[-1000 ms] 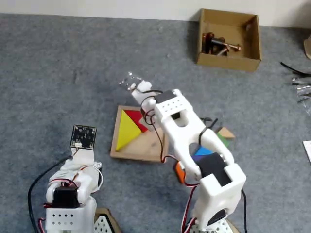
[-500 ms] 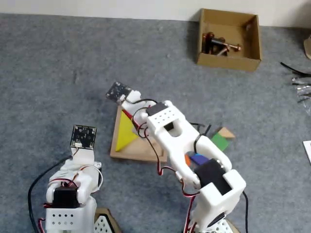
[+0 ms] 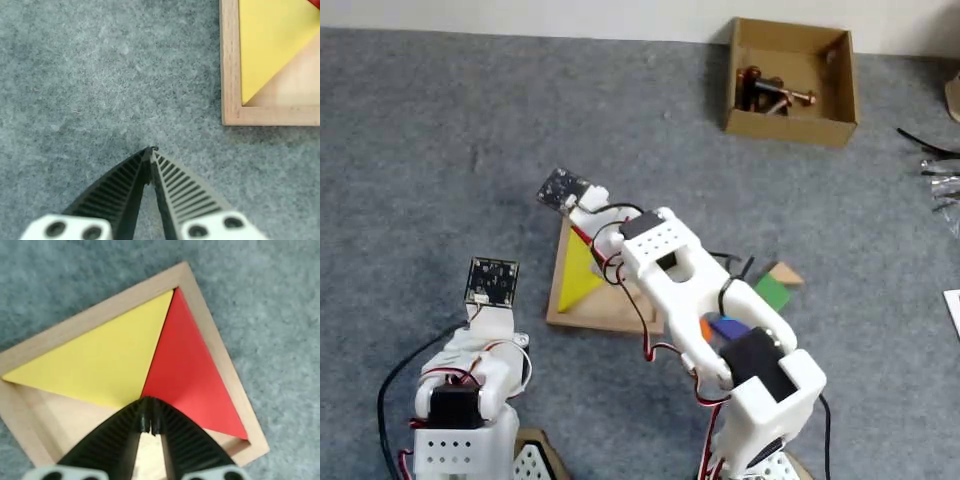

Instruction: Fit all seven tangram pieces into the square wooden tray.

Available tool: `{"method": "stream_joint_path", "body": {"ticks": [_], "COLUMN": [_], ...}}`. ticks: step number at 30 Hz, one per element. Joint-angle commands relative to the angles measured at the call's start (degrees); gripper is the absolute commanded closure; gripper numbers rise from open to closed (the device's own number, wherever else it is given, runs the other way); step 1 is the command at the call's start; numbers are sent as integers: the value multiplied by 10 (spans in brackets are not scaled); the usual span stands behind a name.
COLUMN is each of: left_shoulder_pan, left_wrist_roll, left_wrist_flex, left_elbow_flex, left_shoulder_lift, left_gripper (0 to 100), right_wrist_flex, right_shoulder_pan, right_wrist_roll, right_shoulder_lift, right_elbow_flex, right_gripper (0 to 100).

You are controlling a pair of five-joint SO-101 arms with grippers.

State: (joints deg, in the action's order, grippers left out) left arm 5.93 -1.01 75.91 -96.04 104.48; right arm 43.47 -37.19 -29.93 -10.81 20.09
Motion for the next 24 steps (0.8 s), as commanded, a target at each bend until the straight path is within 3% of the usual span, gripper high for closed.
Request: {"method": "stream_joint_path", "body": {"ticks": [1,12,24], "left_shoulder_pan": [-7,-7,-7], "left_wrist_roll": [1,1,1], "left_wrist_flex": [2,2,2], "left_elbow_flex": [-10,-10,-10], "left_shoulder_lift": [6,6,6], "left_gripper": [995,995,995], "right_wrist_flex": [-19,107,296], "right_shoulder_pan": [-10,6,180], "right_wrist_roll": [4,5,6], "right_shoulder_lift": [21,177,303], "right_elbow_flex": [-1,-21,-18], "right_gripper": [995,992,991]}}
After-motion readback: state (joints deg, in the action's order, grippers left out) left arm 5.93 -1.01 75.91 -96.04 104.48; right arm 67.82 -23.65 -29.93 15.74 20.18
